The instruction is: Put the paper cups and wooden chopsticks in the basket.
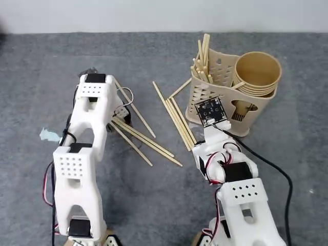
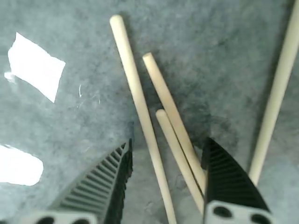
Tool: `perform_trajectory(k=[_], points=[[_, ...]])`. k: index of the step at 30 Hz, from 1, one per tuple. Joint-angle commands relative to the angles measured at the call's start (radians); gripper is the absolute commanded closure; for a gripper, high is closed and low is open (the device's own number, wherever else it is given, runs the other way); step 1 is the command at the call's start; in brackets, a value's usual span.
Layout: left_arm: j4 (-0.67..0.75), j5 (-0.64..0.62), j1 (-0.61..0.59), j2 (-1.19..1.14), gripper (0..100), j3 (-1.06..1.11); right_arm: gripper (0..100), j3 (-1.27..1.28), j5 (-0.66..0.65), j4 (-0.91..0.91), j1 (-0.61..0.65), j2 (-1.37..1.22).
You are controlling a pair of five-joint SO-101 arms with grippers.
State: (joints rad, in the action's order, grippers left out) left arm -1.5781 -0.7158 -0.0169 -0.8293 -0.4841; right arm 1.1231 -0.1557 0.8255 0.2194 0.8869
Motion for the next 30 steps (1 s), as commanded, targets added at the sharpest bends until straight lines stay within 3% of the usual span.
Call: perform_trajectory(k=[1, 6, 11, 19, 24, 30], points=[[-0.038, -0.008, 0.009, -0.044, 79, -0.038, 97.3, -0.006, -0.005, -0.019, 0.001, 0.031], [-0.040, -0.008, 0.017, -0.061, 95, -0.062, 97.3, -0.006, -0.005, -0.019, 0.001, 0.033], [-0.074, -0.008, 0.060, -0.054, 98, -0.062, 97.3, -0.006, -0.005, -0.019, -0.001, 0.033], [-0.092, -0.006, 0.071, -0.052, 99, -0.108, 97.3, -0.006, -0.006, -0.019, -0.001, 0.033], [-0.176, -0.005, 0.081, -0.052, 99, -0.234, 97.3, -0.006, -0.006, -0.018, -0.001, 0.033], [-0.178, -0.005, 0.074, -0.051, 99, -0.380, 97.3, -0.006, -0.006, -0.018, -0.001, 0.033]])
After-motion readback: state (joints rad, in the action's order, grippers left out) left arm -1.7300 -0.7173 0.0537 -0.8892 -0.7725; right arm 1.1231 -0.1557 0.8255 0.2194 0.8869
